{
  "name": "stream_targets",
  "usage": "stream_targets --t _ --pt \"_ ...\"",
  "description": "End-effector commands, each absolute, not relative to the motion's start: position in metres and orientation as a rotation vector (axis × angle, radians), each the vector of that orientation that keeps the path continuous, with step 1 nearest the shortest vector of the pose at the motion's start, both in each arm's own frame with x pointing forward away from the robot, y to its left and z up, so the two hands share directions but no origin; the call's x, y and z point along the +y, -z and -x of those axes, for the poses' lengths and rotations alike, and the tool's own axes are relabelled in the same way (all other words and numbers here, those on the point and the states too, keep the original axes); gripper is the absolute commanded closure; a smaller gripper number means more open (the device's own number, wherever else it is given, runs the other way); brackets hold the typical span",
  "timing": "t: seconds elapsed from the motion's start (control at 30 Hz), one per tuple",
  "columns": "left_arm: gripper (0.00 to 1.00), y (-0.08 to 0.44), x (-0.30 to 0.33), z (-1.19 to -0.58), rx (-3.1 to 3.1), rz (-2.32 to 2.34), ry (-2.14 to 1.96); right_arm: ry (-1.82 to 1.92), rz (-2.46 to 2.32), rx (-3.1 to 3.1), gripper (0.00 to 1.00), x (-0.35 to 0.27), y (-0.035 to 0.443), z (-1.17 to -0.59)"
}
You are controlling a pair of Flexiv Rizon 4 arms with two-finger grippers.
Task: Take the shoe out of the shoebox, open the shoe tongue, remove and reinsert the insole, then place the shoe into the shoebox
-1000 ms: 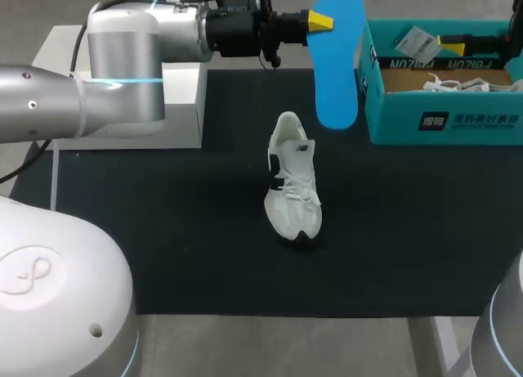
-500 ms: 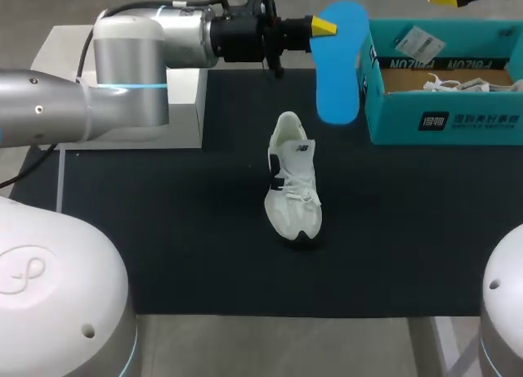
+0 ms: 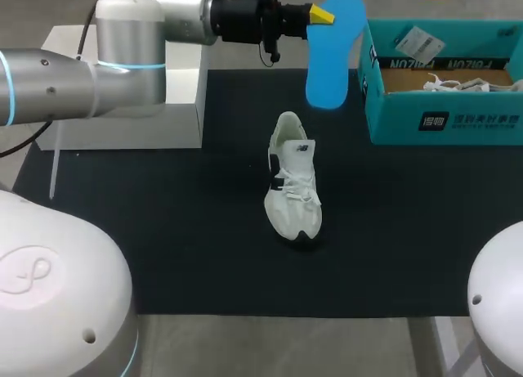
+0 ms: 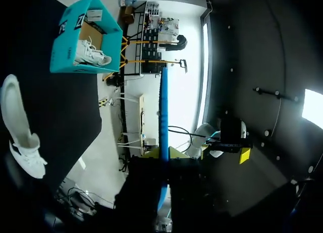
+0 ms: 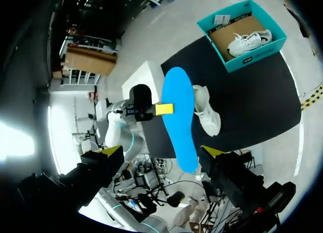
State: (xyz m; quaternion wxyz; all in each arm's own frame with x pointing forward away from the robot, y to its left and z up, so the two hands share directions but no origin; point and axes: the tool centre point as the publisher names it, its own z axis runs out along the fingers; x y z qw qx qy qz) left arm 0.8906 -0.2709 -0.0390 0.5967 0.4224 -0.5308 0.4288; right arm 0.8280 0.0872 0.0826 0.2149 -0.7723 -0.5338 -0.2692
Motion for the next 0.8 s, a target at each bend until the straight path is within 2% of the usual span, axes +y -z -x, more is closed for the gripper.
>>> stream_targets --t 0.03,0.47,0.8 --pt "1.0 0.039 -0.272 -0.893 -1.258 -0.944 -0.9 -0.075 2.586 -1.905 0.0 0.105 -0.083 -0.836" --pt "1.0 0.04 -0.27 -0.882 -1.27 -1.018 -0.963 -0.312 2.514 -2.154 0.0 0.134 -0.072 -0.848" --pt "1.0 0.035 -0.267 -0.877 -1.226 -1.103 -1.042 -0.319 2.523 -2.18 0.0 0.14 -0.059 -0.854"
